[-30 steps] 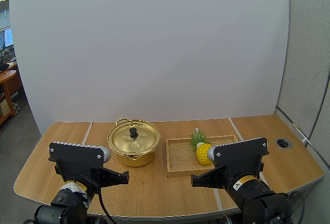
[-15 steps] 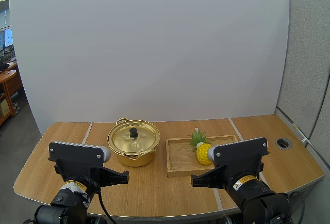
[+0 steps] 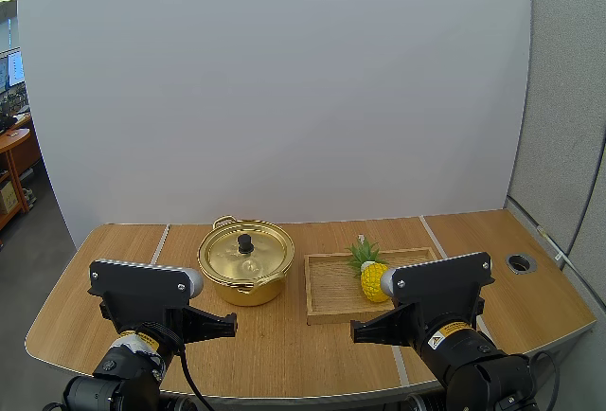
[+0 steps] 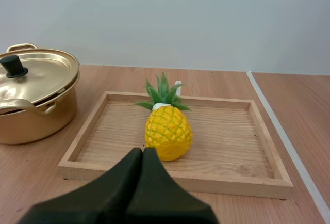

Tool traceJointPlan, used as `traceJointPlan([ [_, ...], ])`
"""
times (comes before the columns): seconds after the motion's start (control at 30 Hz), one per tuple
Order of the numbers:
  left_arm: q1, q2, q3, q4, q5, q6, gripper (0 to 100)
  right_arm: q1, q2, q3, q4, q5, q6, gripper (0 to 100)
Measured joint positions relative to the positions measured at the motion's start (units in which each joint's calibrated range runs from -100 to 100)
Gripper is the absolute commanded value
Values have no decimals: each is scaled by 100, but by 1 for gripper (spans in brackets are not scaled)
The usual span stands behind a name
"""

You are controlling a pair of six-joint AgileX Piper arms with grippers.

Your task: Open the pot, put the grape inside, and close it

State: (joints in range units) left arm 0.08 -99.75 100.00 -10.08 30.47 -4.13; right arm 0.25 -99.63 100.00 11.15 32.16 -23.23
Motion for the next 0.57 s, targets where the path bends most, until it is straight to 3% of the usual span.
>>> traceJointPlan([
  [0.57,0,0,0,0,-37,0,0,0,0,0,0,0,0,0],
])
